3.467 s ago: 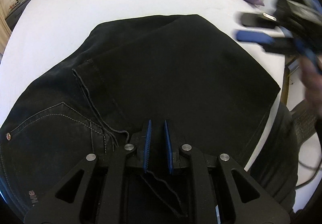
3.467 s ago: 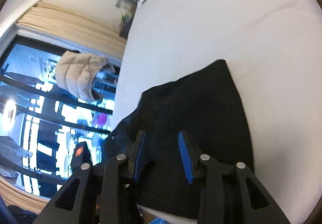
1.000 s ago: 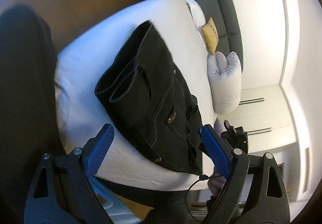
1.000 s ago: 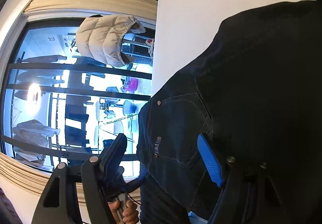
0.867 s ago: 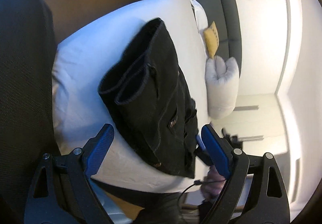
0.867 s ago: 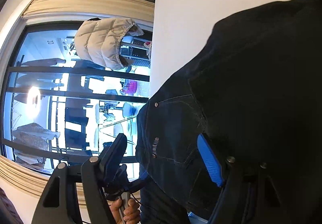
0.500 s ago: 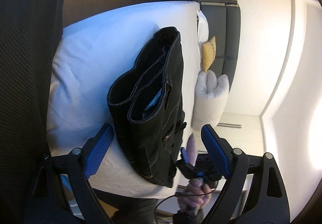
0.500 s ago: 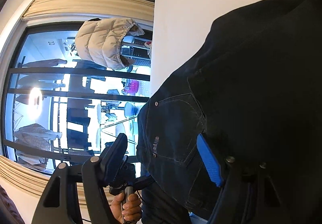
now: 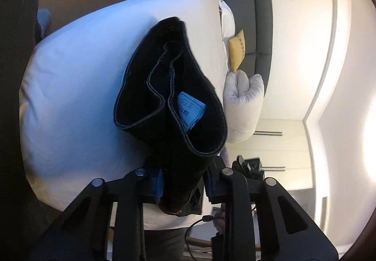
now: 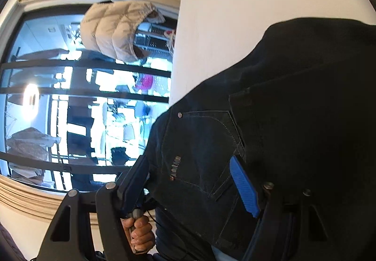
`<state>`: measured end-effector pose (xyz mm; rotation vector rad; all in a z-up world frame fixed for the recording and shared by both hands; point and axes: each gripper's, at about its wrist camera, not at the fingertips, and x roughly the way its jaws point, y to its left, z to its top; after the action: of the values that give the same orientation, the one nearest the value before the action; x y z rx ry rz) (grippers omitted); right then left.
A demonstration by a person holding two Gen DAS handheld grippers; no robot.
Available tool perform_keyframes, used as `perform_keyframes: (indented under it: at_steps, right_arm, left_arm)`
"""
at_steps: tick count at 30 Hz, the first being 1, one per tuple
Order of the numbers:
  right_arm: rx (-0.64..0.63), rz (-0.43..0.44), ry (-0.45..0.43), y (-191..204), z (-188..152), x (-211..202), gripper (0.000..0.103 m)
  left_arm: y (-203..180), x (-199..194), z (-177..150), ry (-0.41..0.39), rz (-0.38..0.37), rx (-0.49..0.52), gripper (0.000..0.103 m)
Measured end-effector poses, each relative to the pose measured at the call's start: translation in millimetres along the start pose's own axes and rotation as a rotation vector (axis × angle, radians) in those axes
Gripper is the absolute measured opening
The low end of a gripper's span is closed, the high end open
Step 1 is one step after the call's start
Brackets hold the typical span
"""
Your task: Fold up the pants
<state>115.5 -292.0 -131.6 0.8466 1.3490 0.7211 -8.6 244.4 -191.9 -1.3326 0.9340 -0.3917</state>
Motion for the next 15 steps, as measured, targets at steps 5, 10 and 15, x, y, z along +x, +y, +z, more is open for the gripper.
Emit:
perform_keyframes:
  at_steps: [5,10,15]
  right_arm:
    - [0.066,-0.103,0.069,-27,9,34,0.071]
    - [0.056,-0.095,0.037,-24,7,30,0.072]
    - [0.089,0.005,-0.017,-25,6,3,0.072]
  left_arm:
    - [-16,6,-2,0.0,0.068,0.079,0.016]
    - [-56,17,-9,0.006,0.125,0.242,0.012]
    - [-129,44,-29,0.038,0.16,0.495,0.012]
